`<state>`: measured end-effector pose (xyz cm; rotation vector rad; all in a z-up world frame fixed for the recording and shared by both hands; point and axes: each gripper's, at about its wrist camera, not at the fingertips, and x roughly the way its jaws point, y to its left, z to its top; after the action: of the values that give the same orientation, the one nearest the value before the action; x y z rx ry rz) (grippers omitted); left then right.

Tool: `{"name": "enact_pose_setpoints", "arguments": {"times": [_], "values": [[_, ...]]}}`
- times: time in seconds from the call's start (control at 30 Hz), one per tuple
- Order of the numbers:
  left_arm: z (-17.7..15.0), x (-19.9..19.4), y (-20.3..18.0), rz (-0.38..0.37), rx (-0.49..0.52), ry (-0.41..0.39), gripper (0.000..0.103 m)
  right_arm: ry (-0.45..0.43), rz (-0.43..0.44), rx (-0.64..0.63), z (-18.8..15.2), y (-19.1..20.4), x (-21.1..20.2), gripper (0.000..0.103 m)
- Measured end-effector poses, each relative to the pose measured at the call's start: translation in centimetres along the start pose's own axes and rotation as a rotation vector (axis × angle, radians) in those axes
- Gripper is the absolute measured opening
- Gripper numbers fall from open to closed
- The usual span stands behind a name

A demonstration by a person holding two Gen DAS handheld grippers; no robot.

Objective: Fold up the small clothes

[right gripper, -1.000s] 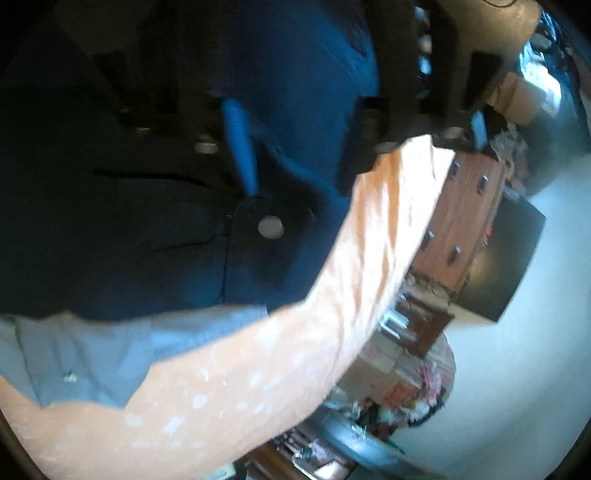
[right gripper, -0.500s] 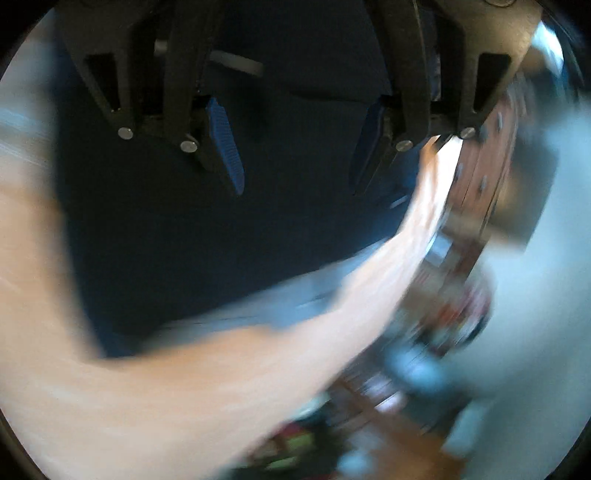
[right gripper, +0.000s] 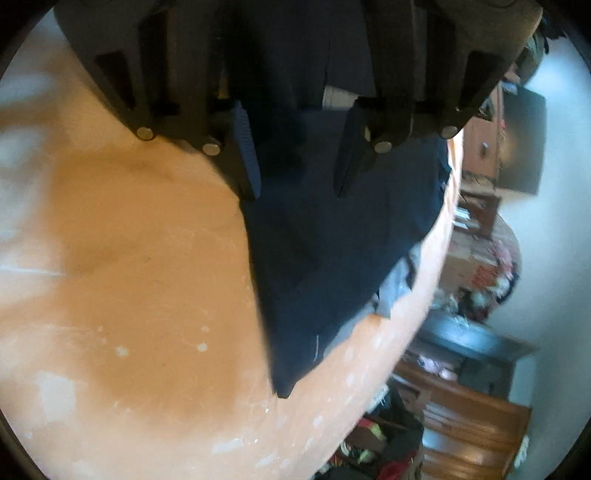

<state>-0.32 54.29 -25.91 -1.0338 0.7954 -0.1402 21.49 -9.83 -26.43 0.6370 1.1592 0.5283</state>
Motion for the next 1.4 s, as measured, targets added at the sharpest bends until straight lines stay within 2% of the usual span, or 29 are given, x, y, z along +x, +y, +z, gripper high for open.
{"name": "enact_pose_setpoints", "arguments": {"times": [0.03, 0.07, 0.13, 0.2, 0.27, 0.37, 0.53, 0.73, 0.87, 0.93, 1.1, 1.17, 1.27, 1.4], "values": [[-0.7, -0.7, -0.3, 0.021, 0.025, 0.032, 0.055, 0.022, -0.034, -0.028, -0.4, 0.5, -1.0, 0.050], [-1.9, -1.8, -0.9, 0.053, 0.074, 0.069, 0.057, 0.048, -0.054, -0.051, -1.2, 0.7, -2.0, 0.055], [-4.3, -3.9, -1.5, 0.097, 0.159, 0.125, 0.059, 0.063, -0.047, -0.082, -3.4, -0.2, -4.9, 0.060], [-6.8, -5.9, -1.4, 0.097, 0.183, 0.150, 0.059, 0.085, -0.050, -0.097, -6.5, -1.7, -7.2, 0.058], [-8.5, -7.8, -1.1, 0.074, 0.185, 0.147, 0.059, 0.052, -0.033, -0.117, -9.6, -2.8, -10.5, 0.056], [-10.5, -10.4, -0.8, 0.039, 0.156, 0.121, 0.060, 0.062, 0.011, -0.063, -12.9, -4.1, -13.3, 0.057], [-13.0, -12.0, -1.7, 0.022, 0.185, 0.134, 0.065, 0.166, 0.006, -0.117, -17.2, -3.7, -12.6, 0.060], [-13.1, -12.7, -1.5, -0.012, 0.148, 0.142, 0.065, 0.156, 0.039, -0.121, -16.7, -3.5, -12.0, 0.064], [-13.2, -13.1, -1.6, -0.016, 0.145, 0.170, 0.065, 0.217, 0.105, -0.156, -17.6, -2.0, -10.4, 0.064], [-13.5, -13.3, -1.6, -0.017, 0.151, 0.185, 0.065, 0.249, 0.111, -0.169, -18.4, -1.9, -9.9, 0.064], [-14.2, -13.4, -1.5, -0.013, 0.160, 0.211, 0.065, 0.268, 0.146, -0.152, -18.9, -2.5, -9.9, 0.064], [-14.6, -13.2, -1.8, -0.010, 0.177, 0.234, 0.065, 0.280, 0.128, -0.162, -19.1, -2.3, -9.9, 0.062], [-15.2, -13.6, -2.4, 0.005, 0.219, 0.259, 0.065, 0.246, 0.106, -0.178, -18.9, -2.0, -11.2, 0.063], [-15.3, -14.6, -1.3, -0.014, 0.179, 0.249, 0.063, 0.175, 0.100, -0.108, -17.5, -3.8, -12.5, 0.062]]}}
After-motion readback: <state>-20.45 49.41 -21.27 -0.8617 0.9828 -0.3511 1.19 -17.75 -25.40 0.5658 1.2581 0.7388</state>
